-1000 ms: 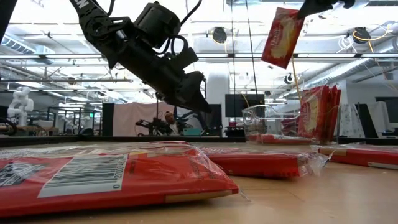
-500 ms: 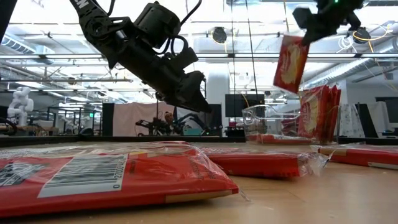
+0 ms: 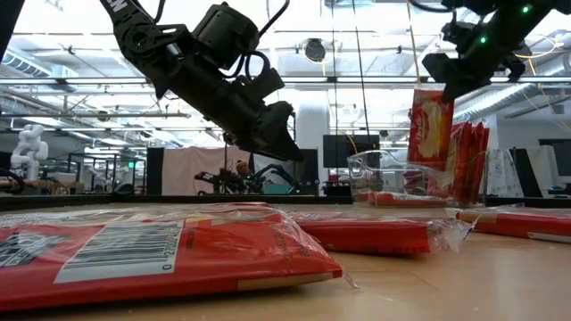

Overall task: Sort popcorn bags into baskets
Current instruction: Put the red popcorn bag into the transparent bin

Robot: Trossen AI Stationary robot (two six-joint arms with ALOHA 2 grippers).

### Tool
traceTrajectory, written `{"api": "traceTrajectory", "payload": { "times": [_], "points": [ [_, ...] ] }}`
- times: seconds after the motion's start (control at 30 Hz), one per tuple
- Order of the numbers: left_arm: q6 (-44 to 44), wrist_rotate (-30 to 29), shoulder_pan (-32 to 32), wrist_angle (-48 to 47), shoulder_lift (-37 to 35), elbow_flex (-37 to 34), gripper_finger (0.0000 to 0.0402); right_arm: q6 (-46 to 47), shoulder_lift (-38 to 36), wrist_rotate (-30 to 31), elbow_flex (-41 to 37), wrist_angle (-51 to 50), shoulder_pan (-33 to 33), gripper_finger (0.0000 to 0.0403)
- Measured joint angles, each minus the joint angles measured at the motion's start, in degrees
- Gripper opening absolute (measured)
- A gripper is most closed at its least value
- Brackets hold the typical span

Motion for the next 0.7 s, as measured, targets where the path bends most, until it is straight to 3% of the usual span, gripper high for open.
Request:
{"api": "traceTrajectory", "payload": {
  "times": [0.7],
  "points": [
    [-0.1,0.3,0.0,0.0,0.0,0.0,0.0241,5.9,0.0,-3.1,-6.6,0.1,-2.9,0.0]
  ]
}}
